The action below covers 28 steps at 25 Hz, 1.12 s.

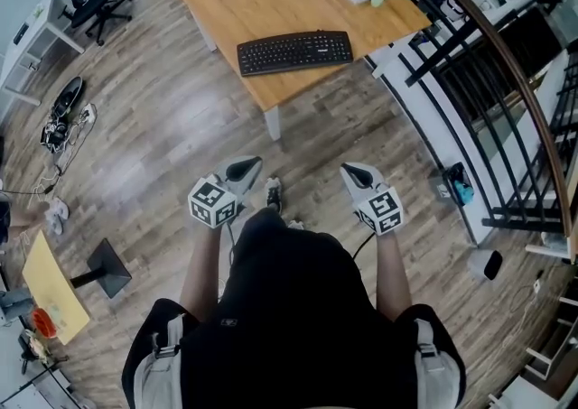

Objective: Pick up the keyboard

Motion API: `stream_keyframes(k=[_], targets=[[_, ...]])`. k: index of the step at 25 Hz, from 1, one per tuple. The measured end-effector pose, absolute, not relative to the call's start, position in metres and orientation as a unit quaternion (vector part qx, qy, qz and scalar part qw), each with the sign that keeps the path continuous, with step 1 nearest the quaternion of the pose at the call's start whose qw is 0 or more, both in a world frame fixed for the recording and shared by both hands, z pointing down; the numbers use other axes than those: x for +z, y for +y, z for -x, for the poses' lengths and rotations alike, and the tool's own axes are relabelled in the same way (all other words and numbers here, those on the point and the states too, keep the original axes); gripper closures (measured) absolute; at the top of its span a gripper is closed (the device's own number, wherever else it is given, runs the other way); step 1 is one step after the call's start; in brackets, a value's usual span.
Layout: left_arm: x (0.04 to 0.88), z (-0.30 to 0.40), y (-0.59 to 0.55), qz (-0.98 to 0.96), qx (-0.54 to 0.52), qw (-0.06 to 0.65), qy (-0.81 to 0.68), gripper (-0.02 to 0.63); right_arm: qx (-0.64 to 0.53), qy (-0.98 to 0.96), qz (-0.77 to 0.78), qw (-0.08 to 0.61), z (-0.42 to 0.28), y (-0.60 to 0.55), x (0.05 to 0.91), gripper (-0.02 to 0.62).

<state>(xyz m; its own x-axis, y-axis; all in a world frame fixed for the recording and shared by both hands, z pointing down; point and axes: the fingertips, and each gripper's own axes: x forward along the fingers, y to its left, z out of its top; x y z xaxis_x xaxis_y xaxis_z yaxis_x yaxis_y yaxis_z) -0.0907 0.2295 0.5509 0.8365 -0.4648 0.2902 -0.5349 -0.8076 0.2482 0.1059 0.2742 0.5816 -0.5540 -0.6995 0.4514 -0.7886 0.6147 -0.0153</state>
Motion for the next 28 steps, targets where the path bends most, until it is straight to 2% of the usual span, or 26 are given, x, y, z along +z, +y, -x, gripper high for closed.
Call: stream_keyframes(k=[28], targets=[[0.557, 0.07, 0.108, -0.954, 0.121, 0.173, -0.214, 0.595, 0.126, -0.854, -0.454, 0.218, -0.115, 0.167, 0.586, 0.593]])
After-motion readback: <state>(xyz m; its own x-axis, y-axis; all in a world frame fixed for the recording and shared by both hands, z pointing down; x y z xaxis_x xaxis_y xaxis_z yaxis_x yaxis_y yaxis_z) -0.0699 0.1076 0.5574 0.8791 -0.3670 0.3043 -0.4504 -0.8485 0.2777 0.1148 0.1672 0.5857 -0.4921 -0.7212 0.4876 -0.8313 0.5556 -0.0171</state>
